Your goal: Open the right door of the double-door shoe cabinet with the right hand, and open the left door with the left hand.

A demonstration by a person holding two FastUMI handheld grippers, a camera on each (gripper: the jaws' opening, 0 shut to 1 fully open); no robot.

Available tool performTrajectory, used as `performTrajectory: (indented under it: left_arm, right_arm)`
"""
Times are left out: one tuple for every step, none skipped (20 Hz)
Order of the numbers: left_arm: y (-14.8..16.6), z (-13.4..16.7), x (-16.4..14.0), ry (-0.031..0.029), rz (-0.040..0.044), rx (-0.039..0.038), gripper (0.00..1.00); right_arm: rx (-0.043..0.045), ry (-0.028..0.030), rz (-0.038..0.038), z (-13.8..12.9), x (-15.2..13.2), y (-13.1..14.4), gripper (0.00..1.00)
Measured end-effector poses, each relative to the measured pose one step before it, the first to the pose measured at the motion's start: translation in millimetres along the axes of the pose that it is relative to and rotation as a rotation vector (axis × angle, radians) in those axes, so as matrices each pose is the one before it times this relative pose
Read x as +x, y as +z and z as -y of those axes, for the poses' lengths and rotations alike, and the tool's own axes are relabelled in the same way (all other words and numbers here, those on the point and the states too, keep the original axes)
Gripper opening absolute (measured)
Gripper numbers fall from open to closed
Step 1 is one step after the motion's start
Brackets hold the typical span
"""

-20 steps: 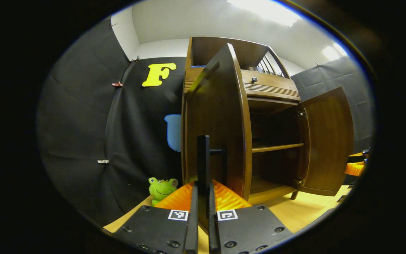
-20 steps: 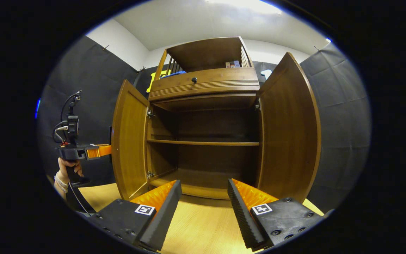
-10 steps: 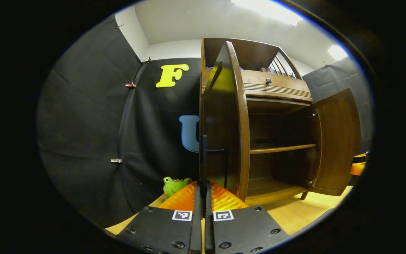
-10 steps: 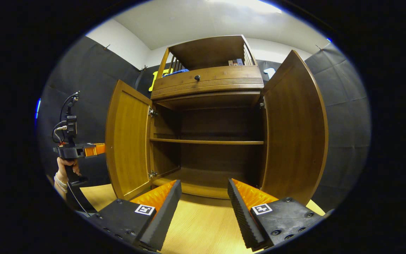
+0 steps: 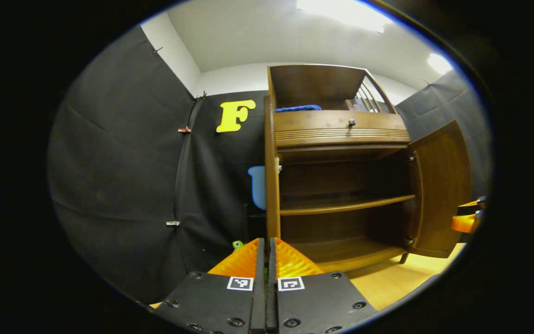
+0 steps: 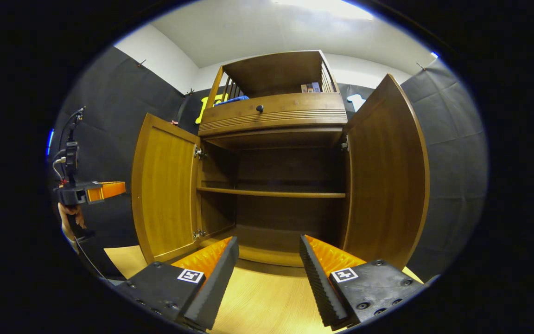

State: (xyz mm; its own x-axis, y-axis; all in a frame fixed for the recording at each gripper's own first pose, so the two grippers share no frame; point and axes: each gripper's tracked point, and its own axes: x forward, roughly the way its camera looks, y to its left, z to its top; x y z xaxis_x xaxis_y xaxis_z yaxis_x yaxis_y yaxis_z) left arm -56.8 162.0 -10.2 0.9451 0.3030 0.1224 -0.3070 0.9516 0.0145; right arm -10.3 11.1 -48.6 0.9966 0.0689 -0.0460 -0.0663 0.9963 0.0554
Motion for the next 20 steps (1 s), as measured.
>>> performTrajectory:
  left_arm:
    - [3.85, 18.41, -2.06, -0.04773, -0.00397, -0.01552, 0.05]
    - [1.91, 18.73, -1.26, -0.05125, -0.00544, -0.01375, 0.05]
    - [3.13, 16.13, 1.01, -0.04145, -0.00372, -0.00292, 0.05]
    - [2.67, 8.91, 2.83, -0.02832, 0.00164, 0.00981, 0.05]
    - [2.3, 9.63, 3.92, -0.02023, 0.0049, 0.01209, 0.06]
    - [-1.29, 9.33, 4.72, -0.02204, -0.00039, 0.01301, 0.19]
    - [-2.31, 9.21, 4.11, -0.02213, -0.00677, 0.00606, 0.33]
    - [-2.08, 7.01, 2.63, -0.01455, -0.00777, -0.00546, 0.46]
    - [-1.67, 5.96, 2.8, -0.01383, -0.01036, -0.01564, 0.6]
    - [-1.75, 5.24, 3.59, -0.00887, -0.00995, -0.01573, 0.73]
    - [-0.11, 3.05, 2.25, -0.00484, -0.00193, -0.01203, 0.87]
    - [1.34, 1.66, 2.07, -0.00099, 0.0002, -0.0075, 1.0]
    - [1.53, 1.16, 1.49, 0.00241, 0.00179, -0.00317, 1.0]
    - [0.86, 0.64, 0.48, 0.00215, 0.0059, 0.00013, 1.0]
    - [2.55, 1.85, 0.54, -0.0003, 0.00628, -0.00039, 1.0]
    - [0.93, 2.45, 1.18, -0.00443, 0.00626, -0.002, 1.0]
    - [1.75, 3.23, 0.52, -0.0087, 0.00398, -0.00313, 1.0]
    - [-0.48, 3.2, 0.61, -0.00841, 0.00143, -0.00326, 1.0]
    - [0.46, 1.58, 0.09, -0.00292, -0.00067, -0.00366, 1.0]
    - [-1.3, 0.55, -0.16, -0.00202, -0.00453, 0.00061, 1.0]
  right_arm:
    - [-0.00349, 0.00757, 0.00824, -4.89, -0.81, 6.0, 0.84]
    - [-0.00252, 0.00309, 0.00965, -4.42, -0.74, 7.69, 0.84]
    - [-0.00337, -0.00228, 0.00988, -2.31, -1.02, 9.11, 0.84]
    - [-0.00575, -0.00813, 0.0006, 0.7, 0.52, 8.81, 0.84]
    - [-0.00211, -0.01039, -0.00271, 0.36, 1.03, 5.72, 0.86]
    - [0.00617, -0.00772, 0.00182, -0.73, -2.41, 5.83, 0.85]
    - [0.01249, -0.00672, 0.00573, -0.39, -2.19, 5.25, 0.84]
    - [0.01222, -0.00714, 0.00279, 1.33, 0.38, 5.74, 0.84]
    - [0.008, -0.00588, 0.00012, 2.11, 0.38, 2.47, 0.85]
    - [0.00715, -0.00748, 0.00104, 1.92, -1.42, 0.95, 0.85]
    - [0.00601, -0.00805, 0.00609, 2.13, -1.37, 2.43, 0.85]
    - [0.00275, -0.00962, 0.00536, 4.28, -0.42, 2.02, 0.86]
    - [0.00042, -0.01117, 0.00517, 4.32, -0.09, 3.53, 0.85]
    - [0.00077, -0.01108, 0.00561, 3.84, -2.03, 0.92, 0.84]
    - [0.00272, -0.00703, 0.00147, 2.93, 0.2, 2.2, 0.84]
    - [0.00463, -0.00209, 0.00149, 1.37, 0.56, 0.66, 0.85]
    - [0.00463, -0.0019, 0.00085, 0.71, -2.02, 0.84, 0.85]
    - [0.00219, -0.00111, 0.00173, 1.94, -0.12, 0.48, 0.85]
    - [0.0009, -0.00102, 0.00168, 1.2, -0.39, -0.23, 0.85]
    - [0.00017, 0.00009, 0.00038, 0.66, -1.67, 0.86, 0.85]
